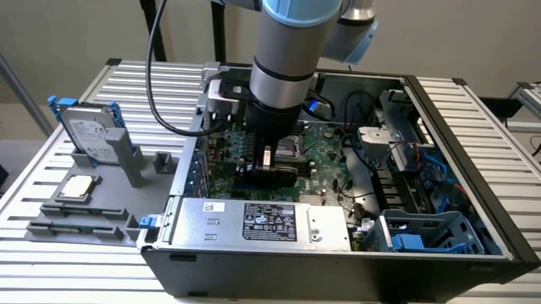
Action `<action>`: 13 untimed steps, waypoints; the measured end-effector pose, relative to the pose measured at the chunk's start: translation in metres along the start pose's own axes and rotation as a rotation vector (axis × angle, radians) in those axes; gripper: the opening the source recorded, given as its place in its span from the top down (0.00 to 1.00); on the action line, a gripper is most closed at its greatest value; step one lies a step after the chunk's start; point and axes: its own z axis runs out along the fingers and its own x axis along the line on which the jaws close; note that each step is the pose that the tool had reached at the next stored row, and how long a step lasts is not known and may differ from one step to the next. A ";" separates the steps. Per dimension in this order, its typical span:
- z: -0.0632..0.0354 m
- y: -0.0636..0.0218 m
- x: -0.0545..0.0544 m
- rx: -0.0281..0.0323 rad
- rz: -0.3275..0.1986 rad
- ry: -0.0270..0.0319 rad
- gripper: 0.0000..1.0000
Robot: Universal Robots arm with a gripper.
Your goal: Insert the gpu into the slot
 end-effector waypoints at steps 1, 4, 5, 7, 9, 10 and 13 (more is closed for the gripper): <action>-0.0043 0.0005 0.000 0.0000 0.000 -0.0006 0.73; -0.0111 0.0014 -0.001 0.0000 0.000 -0.0007 0.73; -0.0111 0.0014 -0.001 0.0000 0.000 -0.0007 0.73; -0.0111 0.0014 -0.001 0.0001 0.000 -0.0007 0.73; -0.0112 0.0014 -0.001 0.0000 0.000 -0.0005 0.73; -0.0112 0.0013 0.000 -0.0001 0.000 -0.0003 0.73; -0.0094 0.0011 0.000 -0.0001 0.000 -0.0003 0.73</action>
